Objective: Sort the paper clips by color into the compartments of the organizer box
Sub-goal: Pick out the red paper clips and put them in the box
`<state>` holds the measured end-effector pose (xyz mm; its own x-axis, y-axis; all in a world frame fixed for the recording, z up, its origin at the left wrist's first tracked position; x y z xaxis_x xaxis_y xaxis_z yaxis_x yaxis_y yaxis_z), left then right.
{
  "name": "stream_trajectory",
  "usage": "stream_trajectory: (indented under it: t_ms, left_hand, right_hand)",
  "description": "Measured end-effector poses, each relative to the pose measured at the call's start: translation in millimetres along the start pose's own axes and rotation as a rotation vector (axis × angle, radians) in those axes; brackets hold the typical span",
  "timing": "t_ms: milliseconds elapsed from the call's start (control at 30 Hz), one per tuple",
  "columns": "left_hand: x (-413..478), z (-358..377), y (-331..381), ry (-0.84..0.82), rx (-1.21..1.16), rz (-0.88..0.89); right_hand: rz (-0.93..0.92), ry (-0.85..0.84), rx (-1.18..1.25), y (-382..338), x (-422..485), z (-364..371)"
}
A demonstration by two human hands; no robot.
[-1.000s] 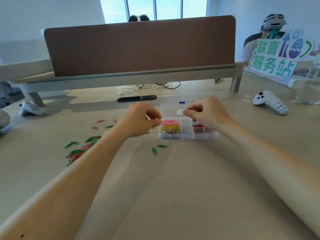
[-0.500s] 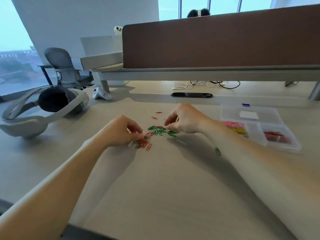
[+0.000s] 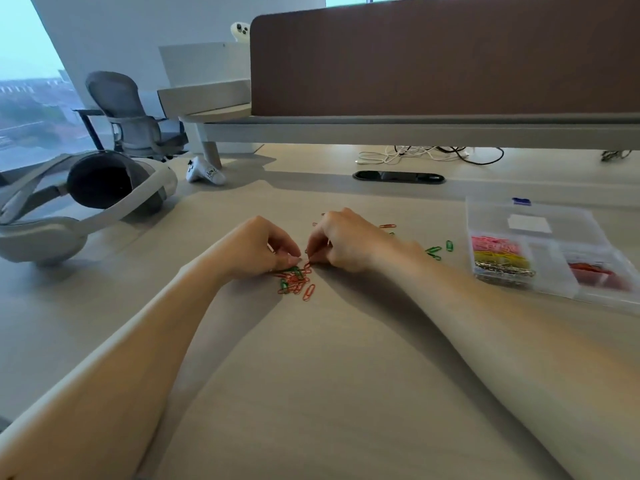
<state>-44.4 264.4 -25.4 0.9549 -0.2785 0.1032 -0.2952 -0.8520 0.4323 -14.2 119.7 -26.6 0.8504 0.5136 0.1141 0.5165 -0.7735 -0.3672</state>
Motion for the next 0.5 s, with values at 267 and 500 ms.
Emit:
stream_trajectory:
  t_ms: [267, 500]
  left_hand:
    - [1, 7, 15, -0.011, 0.028, 0.022]
    - [20, 23, 48, -0.099, 0.049, 0.063]
  right_hand:
    - [0.021, 0.162, 0.116, 15, -25, -33]
    - [0.313, 0.298, 0.096, 105, -102, -109]
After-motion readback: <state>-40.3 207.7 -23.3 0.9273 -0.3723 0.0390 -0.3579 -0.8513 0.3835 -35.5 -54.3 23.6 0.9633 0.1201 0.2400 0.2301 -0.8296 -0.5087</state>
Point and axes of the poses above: each hand's wrist, its own x-axis towards the middle knuckle, its own z-axis out of the palm, y = z × x, the point moved 4 cm from there along x, towards the middle knuckle, and after that the axes turned 9 degrees about z, right-handed, at the moved point
